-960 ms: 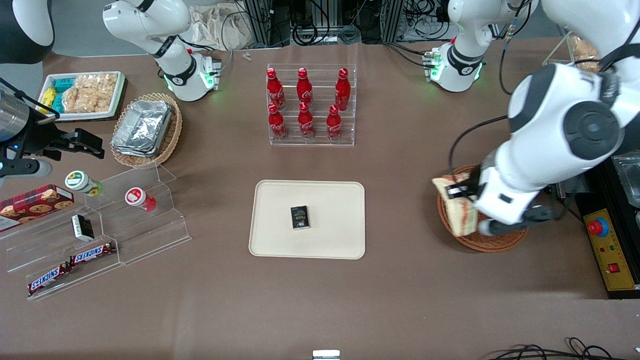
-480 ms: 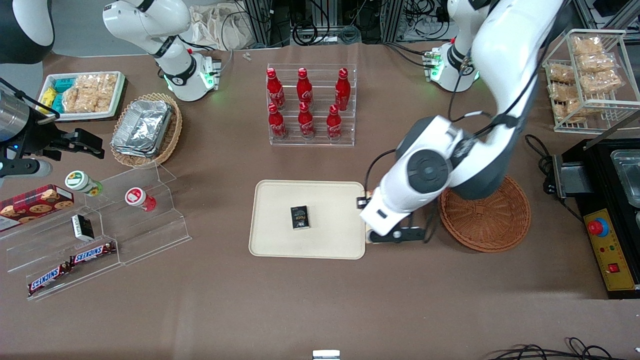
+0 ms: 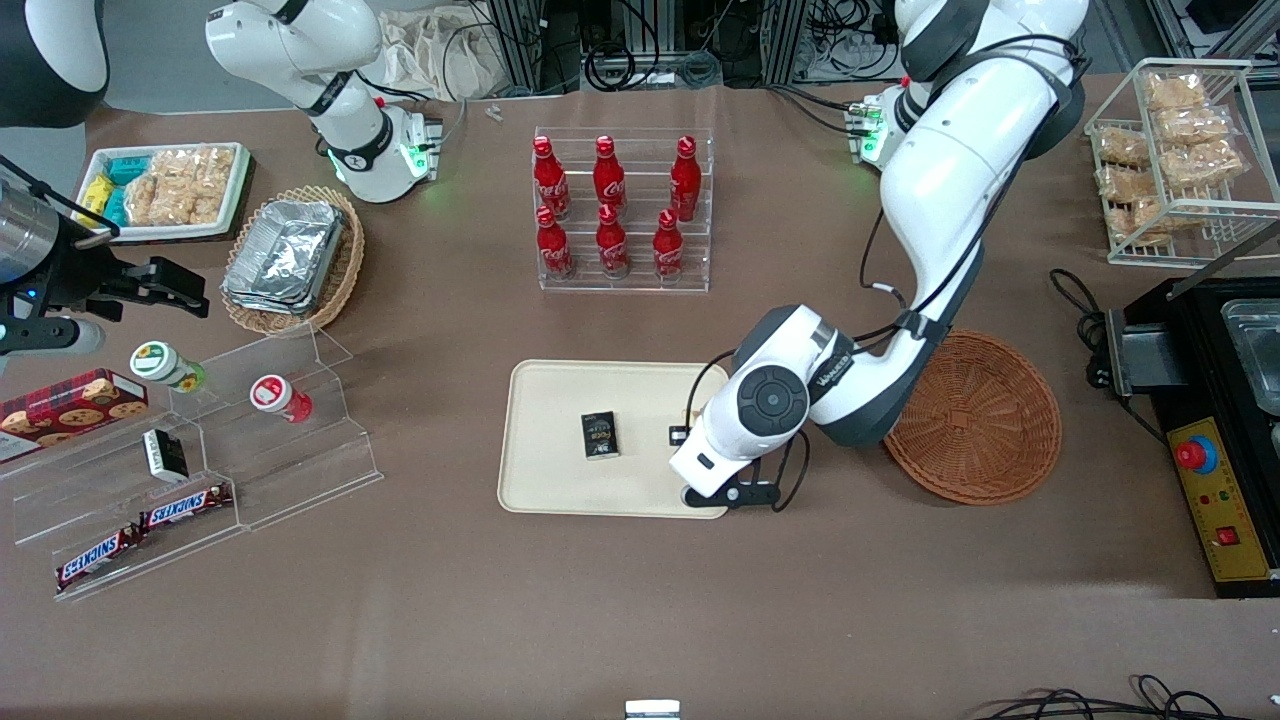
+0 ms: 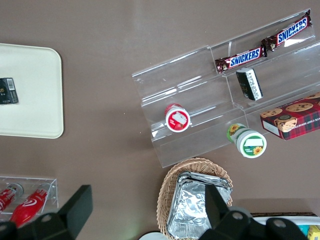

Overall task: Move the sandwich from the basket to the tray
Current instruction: 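Carry the sandwich with the left gripper over to the cream tray, then lower the sandwich onto the tray beside the black box and release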

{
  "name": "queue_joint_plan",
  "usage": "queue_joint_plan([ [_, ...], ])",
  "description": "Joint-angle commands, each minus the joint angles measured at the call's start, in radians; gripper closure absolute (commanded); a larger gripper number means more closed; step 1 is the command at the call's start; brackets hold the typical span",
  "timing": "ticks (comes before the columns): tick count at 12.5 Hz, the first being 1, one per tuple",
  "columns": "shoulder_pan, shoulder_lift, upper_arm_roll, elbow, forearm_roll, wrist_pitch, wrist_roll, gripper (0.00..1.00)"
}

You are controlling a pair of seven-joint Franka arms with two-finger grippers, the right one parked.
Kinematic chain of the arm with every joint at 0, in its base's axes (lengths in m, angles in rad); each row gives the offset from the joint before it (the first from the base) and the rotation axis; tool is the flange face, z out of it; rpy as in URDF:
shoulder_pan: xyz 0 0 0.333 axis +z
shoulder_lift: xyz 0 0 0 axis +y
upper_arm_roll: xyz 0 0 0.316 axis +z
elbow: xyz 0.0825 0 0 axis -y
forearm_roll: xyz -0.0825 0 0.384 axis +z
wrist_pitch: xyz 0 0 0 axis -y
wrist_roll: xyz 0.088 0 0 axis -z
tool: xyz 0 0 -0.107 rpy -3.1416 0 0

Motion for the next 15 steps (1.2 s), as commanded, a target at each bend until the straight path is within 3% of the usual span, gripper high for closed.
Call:
queue_joint_plan([
  [1, -0.023, 0.030, -0.002, 0.045, 0.041, -0.007, -0.037, 1.00],
  [4, -0.040, 0.052, -0.002, 0.043, 0.048, -0.001, -0.089, 0.93],
  [6, -0.048, 0.062, -0.002, 0.043, 0.097, 0.001, -0.127, 0.86],
  [7, -0.048, 0.065, -0.002, 0.043, 0.100, 0.001, -0.141, 0.57],
  [8, -0.048, 0.072, -0.002, 0.043, 0.100, 0.008, -0.143, 0.08],
  [9, -0.049, 0.072, -0.002, 0.043, 0.100, 0.020, -0.152, 0.01],
  [15, -0.026, -0.003, -0.002, 0.042, 0.093, -0.008, -0.166, 0.00],
])
